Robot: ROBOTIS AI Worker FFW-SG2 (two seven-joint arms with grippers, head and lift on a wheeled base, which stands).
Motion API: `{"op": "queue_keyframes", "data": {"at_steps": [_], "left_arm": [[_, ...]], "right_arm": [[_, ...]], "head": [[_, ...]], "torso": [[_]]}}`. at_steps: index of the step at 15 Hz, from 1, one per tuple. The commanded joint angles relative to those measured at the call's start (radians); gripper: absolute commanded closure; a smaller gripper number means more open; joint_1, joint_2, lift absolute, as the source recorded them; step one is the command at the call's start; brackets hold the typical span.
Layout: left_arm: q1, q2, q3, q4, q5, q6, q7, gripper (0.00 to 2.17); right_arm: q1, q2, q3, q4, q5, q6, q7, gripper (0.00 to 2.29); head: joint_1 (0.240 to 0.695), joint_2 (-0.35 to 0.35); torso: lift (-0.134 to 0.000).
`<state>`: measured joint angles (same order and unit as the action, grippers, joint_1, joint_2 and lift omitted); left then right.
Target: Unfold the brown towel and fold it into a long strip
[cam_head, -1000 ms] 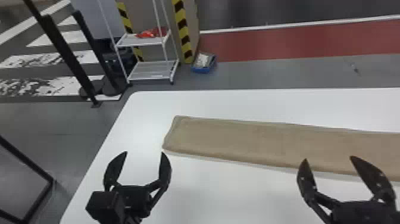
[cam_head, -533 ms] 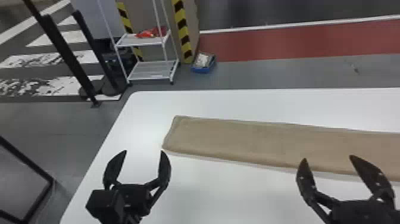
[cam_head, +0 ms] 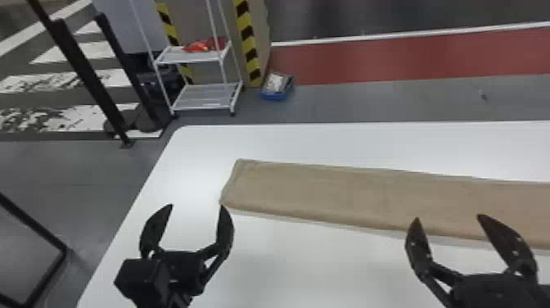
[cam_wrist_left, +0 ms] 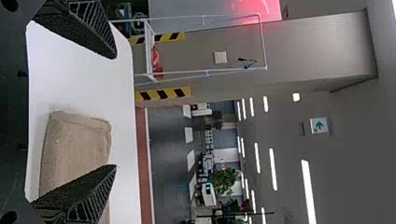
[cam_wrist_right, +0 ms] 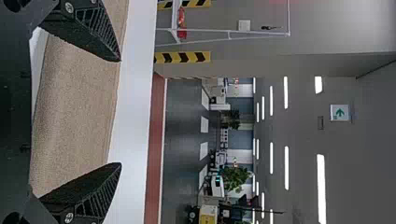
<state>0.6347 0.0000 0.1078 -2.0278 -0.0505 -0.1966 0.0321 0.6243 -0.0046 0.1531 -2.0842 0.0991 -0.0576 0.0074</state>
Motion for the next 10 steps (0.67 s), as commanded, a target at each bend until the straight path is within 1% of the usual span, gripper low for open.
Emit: {"op": "queue_keyframes", "data": {"at_steps": [1, 10], "left_arm": [[0.000, -0.003, -0.002, 0.000, 0.000, 0.003, 0.000, 0.04], [-0.001, -0.003, 0.000, 0.005, -0.002, 0.006, -0.001, 0.04]], "right_arm": [[0.000, 0.006, 0.002, 0.000, 0.001, 0.002, -0.001, 0.09], [0.002, 0.006, 0.002, 0.000, 0.001, -0.001, -0.003, 0.09]], "head": [[0.695, 0.205], [0.695, 0.203]], "torso": [[-0.122], [-0.122]]}}
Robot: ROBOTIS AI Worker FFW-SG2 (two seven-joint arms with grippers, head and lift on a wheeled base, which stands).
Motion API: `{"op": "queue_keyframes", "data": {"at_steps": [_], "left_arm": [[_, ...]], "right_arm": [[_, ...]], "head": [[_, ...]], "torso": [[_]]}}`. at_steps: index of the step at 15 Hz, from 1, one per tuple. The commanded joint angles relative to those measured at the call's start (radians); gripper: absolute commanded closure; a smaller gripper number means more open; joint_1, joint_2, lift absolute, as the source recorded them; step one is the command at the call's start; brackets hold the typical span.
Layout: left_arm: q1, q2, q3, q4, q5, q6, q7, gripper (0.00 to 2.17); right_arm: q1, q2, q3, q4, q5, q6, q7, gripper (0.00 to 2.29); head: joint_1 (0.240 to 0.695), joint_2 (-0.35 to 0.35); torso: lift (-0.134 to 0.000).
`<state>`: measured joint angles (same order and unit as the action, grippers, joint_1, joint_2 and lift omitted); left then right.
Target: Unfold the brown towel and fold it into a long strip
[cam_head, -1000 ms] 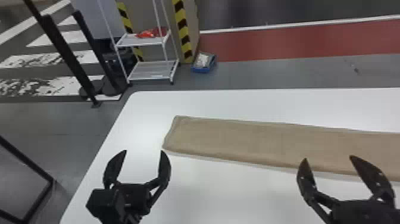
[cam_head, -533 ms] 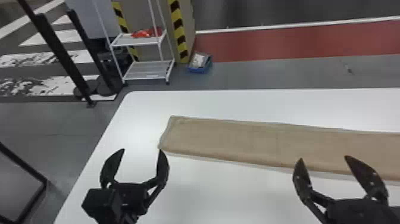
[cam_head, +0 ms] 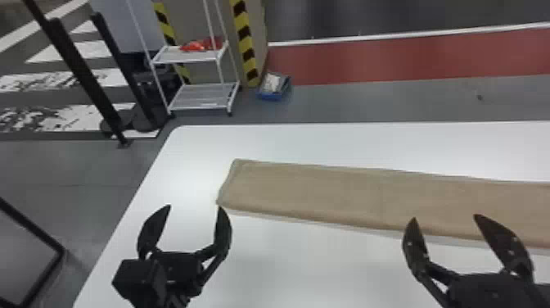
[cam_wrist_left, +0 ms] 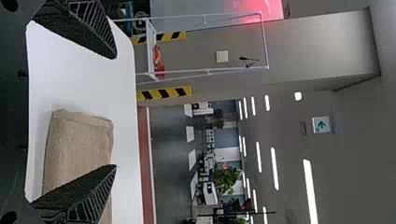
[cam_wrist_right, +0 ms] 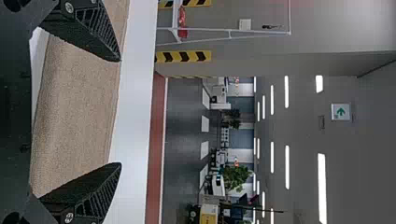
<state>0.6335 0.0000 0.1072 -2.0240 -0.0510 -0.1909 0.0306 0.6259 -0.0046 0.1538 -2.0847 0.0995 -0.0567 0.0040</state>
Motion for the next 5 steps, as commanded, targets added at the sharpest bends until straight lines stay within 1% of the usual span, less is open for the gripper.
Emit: {"op": "queue_keyframes", "data": {"at_steps": [1, 5], "left_arm": [[0.000, -0.003, 0.000, 0.001, -0.001, 0.000, 0.000, 0.04], [0.000, -0.003, 0.000, 0.004, 0.000, 0.000, 0.000, 0.04]], "right_arm": [[0.002, 0.006, 0.001, 0.000, 0.000, -0.002, -0.001, 0.09], [0.002, 0.006, 0.004, 0.000, -0.001, -0.002, 0.001, 0.09]], "head": [[0.695, 0.204], [0.695, 0.206]], "torso": [[-0.122], [-0.122]]}}
